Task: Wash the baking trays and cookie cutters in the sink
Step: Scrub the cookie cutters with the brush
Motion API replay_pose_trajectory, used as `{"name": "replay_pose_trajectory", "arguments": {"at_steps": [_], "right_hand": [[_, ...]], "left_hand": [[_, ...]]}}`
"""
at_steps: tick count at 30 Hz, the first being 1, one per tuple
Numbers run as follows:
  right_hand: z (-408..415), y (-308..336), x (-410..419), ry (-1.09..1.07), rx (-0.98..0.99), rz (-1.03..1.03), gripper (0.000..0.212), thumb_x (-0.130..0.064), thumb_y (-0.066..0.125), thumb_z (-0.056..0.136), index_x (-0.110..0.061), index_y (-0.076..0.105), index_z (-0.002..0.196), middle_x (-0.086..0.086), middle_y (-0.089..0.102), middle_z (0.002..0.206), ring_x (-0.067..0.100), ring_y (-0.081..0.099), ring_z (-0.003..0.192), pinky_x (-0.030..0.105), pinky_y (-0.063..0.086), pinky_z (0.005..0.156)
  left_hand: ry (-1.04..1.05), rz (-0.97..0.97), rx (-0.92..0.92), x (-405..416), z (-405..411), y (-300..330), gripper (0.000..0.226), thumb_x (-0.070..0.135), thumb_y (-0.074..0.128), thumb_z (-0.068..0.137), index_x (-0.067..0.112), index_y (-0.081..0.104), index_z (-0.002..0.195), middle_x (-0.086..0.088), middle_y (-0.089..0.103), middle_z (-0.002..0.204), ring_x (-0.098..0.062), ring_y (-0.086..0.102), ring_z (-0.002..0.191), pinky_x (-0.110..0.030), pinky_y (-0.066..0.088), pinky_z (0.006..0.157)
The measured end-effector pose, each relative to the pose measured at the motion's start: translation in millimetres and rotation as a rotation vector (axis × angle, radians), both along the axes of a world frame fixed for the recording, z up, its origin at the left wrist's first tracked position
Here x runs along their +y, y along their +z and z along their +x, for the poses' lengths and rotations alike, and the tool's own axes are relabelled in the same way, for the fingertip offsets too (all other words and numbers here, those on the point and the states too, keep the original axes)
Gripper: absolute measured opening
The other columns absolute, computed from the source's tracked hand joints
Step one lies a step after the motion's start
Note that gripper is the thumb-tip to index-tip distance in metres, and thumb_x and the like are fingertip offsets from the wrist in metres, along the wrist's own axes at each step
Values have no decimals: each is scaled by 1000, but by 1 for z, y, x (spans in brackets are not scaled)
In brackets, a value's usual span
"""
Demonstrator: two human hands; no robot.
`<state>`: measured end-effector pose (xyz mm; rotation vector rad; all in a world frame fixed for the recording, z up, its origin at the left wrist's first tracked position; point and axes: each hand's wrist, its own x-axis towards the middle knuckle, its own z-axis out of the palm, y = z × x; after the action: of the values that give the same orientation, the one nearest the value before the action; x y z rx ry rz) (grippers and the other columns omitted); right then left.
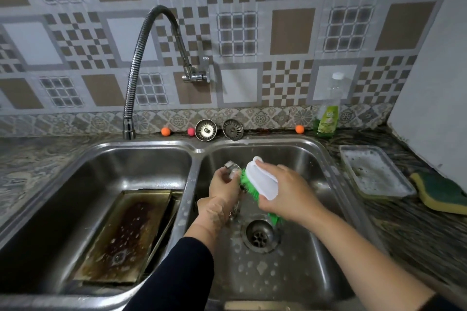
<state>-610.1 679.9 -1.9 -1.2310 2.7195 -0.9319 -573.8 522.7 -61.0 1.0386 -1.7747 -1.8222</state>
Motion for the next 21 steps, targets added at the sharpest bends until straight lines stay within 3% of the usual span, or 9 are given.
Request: {"name": "replay_pose_trajectory", "arguments": {"at_steps": [2,7,12,14,17,19,21], "right_hand": [[1,-2,-13,-37,-18,44,80,-30,67,74,-37,32,146,0,51,114,21,52,111,28,44,82],[5,4,-38,-39,-74,74,81,-29,68,75,-33,31,147,3,50,133,22,47,123,31,42,97],[4,8,-57,-105,-39,236,85,-30,68,74,-33,27,148,4,50,131,24,48,121,32,43,95],[1,11,-61,-125,-37,228,85,-30,69,73,-32,29,148,5,50,131,24,48,121,34,44,94],[-2,10,-64,-158,-15,236,85,-30,70,72,-32,30,147,5,51,132,24,49,120,35,46,93],[-3,7,-65,-188,-17,269,86,-30,71,71,-34,30,147,5,52,131,24,50,119,34,46,91],[-1,2,-65,-207,-14,310,86,-29,71,71,-34,31,147,6,54,129,25,52,116,32,46,88]], "left_hand": [[-4,-106,-56,-5,3,2,31,32,62,89,23,54,117,2,66,104,-21,64,100,-41,50,95],[-1,-212,-116,-29,14,4,46,51,61,82,34,51,124,13,64,101,-18,66,98,-44,48,96],[-116,-393,-89,-62,35,15,49,32,68,85,21,53,130,6,58,105,-18,61,104,-40,49,96],[-195,-550,-185,-89,52,16,48,23,68,85,21,53,131,4,53,113,-19,58,109,-31,43,102],[-176,-706,-313,-138,81,0,42,16,64,86,22,57,127,-7,55,118,-23,57,110,-19,36,95],[-166,-699,-441,-168,102,-17,42,18,61,87,25,56,128,-6,52,121,-23,57,109,-17,37,91],[-222,-683,-609,-194,121,-38,44,23,60,88,29,54,130,-4,49,128,-24,56,112,-24,42,97]]}}
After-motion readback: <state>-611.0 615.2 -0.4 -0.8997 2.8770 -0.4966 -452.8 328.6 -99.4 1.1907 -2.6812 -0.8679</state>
